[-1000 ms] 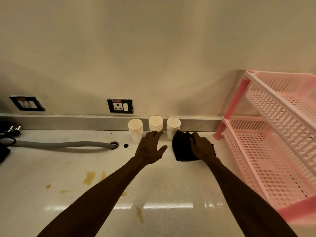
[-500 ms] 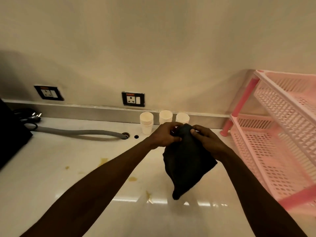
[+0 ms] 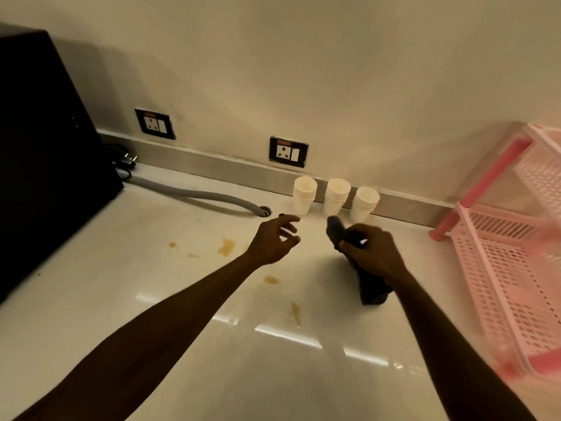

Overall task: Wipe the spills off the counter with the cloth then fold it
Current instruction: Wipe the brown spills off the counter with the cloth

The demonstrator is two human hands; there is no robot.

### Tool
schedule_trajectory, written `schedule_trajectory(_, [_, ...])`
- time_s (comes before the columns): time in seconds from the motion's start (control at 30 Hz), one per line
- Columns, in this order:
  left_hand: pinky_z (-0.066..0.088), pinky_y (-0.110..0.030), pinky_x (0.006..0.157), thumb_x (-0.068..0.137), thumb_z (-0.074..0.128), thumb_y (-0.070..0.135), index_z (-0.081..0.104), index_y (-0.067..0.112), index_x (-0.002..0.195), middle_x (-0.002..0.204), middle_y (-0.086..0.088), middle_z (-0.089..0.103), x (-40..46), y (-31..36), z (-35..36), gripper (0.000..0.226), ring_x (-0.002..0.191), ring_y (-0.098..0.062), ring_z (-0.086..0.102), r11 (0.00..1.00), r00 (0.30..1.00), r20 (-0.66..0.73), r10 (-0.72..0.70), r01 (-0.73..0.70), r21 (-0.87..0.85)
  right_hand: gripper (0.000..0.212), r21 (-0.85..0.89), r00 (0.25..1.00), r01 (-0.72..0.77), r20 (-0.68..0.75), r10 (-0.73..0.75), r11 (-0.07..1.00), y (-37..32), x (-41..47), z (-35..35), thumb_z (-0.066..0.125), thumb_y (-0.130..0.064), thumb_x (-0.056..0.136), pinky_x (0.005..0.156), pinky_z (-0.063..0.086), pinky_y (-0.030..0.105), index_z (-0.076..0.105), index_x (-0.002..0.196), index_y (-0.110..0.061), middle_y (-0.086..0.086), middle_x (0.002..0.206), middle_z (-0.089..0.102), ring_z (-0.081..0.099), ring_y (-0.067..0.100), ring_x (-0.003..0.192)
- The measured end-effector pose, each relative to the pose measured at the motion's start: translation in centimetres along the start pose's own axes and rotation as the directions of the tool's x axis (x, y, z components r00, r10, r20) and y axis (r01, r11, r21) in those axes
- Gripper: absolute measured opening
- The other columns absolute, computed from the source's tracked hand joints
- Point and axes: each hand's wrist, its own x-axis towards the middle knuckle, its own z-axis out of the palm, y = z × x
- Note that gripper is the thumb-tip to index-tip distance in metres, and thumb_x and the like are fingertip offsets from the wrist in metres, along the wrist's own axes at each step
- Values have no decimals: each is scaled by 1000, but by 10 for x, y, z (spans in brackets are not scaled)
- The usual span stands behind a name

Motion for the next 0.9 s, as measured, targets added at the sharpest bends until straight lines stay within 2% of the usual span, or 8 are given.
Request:
schedule_trajectory(0.27, [56, -40, 92, 92, 68, 24, 66, 12, 129, 115, -7, 70, -112, -113, -44, 40, 107, -24, 67, 949, 953, -287, 99, -4, 315, 25, -14, 963, 34, 269, -29, 999, -7, -70, 149, 64, -27, 97, 103, 50, 39, 71, 118, -15, 5, 117, 72, 65, 20, 107])
schedule_trajectory(0.33, [55, -42, 95, 94, 60, 32, 66, 10, 131, 122, -11, 68, -134, -135, -66, 43, 116, -28, 63, 905, 932, -350, 92, 68, 420, 29, 38, 978, -5, 208, -3, 999, 0, -78, 153, 60, -47, 97, 99, 52, 37, 71, 114, -26, -3, 112, 73, 65, 14, 103])
schedule_trajectory(0.43, [53, -49, 97, 98, 44, 37, 65, 9, 132, 127, -16, 66, -157, -162, -104, 49, 122, -35, 59, 837, 904, -425, 49, 194, 511, 49, 177, 990, -61, -117, 82, 982, 21, -80, 142, 35, -77, 90, 85, 53, 31, 66, 91, -40, -11, 88, 70, 67, 11, 87])
schedule_trajectory(0.47, [52, -51, 97, 98, 41, 35, 64, 7, 132, 128, -19, 65, -163, -171, -116, 50, 124, -39, 58, 815, 896, -442, 47, 222, 536, 60, 146, 977, -78, -186, 105, 986, 28, -78, 142, 28, -80, 90, 87, 53, 34, 67, 92, -34, -4, 91, 71, 68, 18, 91])
schedule_trajectory(0.53, [49, -55, 103, 98, 40, 29, 63, 3, 133, 133, -23, 63, -170, -186, -138, 50, 130, -42, 54, 780, 889, -458, 9, 280, 560, 77, -48, 978, -170, -128, 162, 984, 37, -74, 154, 27, -78, 91, 107, 46, 49, 61, 126, -18, 16, 129, 62, 58, 34, 121])
schedule_trajectory(0.6, [43, -57, 111, 97, 40, 26, 61, 1, 136, 141, -24, 58, -173, -198, -153, 50, 138, -43, 48, 755, 891, -452, -45, 327, 569, 94, -274, 966, -252, -9, 260, 928, 38, -77, 175, 30, -79, 89, 121, 22, 56, 25, 156, -13, 22, 163, 23, 24, 42, 149])
schedule_trajectory(0.7, [32, -54, 120, 97, 39, 32, 54, 3, 143, 153, -23, 48, -171, -206, -164, 56, 147, -42, 37, 735, 903, -420, -92, 346, 583, 112, -346, 959, -265, 2, 283, 900, 28, -83, 203, 26, -88, 82, 123, 4, 57, -7, 160, -14, 20, 168, -12, -6, 39, 155])
schedule_trajectory(0.9, [13, -49, 129, 101, 33, 42, 36, 9, 156, 167, -17, 27, -167, -214, -165, 65, 157, -33, 16, 738, 914, -376, -153, 359, 571, 79, -399, 969, -240, -41, 244, 885, 3, -89, 229, 18, -66, 97, 125, 10, 58, -3, 161, -25, 19, 169, -4, -2, 37, 156])
